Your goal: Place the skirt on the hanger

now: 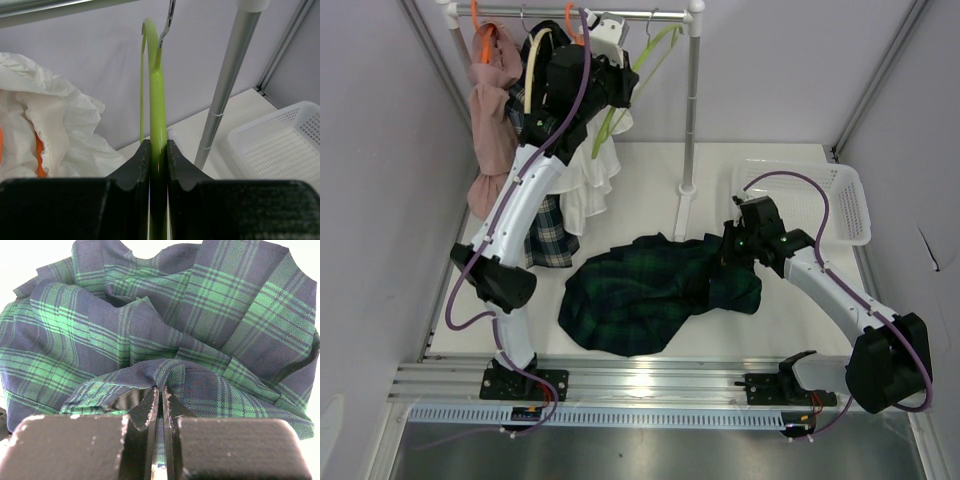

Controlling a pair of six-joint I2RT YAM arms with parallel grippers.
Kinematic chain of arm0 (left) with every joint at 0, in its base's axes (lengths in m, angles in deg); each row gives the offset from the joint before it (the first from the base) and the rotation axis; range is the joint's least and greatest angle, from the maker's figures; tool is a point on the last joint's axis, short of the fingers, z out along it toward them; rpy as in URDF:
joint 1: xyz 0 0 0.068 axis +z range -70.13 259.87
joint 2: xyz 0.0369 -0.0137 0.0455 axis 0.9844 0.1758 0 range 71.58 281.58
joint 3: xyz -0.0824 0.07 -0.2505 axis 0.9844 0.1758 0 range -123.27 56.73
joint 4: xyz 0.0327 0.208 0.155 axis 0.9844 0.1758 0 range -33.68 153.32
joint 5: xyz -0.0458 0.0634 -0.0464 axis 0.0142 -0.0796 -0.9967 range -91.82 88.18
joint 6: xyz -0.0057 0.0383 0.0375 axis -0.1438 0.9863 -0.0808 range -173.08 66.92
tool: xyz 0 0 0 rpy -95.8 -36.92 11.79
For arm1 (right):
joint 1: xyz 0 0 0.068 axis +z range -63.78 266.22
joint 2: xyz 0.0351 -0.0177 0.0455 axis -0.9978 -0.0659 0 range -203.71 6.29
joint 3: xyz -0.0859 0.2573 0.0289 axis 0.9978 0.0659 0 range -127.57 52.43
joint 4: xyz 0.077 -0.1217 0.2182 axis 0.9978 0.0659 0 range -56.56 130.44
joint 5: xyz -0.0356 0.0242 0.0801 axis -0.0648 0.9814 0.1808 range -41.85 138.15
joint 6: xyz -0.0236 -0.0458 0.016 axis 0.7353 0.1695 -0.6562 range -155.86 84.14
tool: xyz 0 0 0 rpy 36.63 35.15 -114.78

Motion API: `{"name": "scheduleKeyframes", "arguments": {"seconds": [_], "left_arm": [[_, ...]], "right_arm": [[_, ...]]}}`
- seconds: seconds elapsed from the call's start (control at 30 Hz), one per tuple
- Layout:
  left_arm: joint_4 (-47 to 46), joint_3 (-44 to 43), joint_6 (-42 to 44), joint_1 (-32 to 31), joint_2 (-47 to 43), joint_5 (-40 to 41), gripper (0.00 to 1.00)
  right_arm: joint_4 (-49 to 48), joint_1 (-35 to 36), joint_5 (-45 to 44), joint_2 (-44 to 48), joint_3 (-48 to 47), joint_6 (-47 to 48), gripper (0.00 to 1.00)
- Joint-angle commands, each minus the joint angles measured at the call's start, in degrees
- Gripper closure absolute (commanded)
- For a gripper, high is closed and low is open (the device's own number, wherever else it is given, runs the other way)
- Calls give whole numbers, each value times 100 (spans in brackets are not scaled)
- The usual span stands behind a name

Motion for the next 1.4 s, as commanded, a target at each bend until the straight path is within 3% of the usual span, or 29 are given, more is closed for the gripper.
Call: {"name": "scheduleKeyframes", "arguments": {"seconds": [0.0, 0.23, 0.9, 1.23, 1.37], "left_arm": [[-409, -14, -8, -42, -180, 214, 100], [-629, 38, -148, -42, -391, 558, 100], [-840, 117, -632, -42, -716, 461, 100], [-629, 855, -667, -42, -1278, -4, 100], [-769, 1687, -693, -42, -1769, -189, 100]], "right_arm": [[-240, -37, 61, 147, -63, 125, 100], [-257, -46, 96, 130, -63, 125, 100], [-204, -64, 105, 244, -10, 151, 100], [-196, -72, 140, 261, -19, 151, 100], [-178, -81, 140, 270, -27, 160, 100]]}}
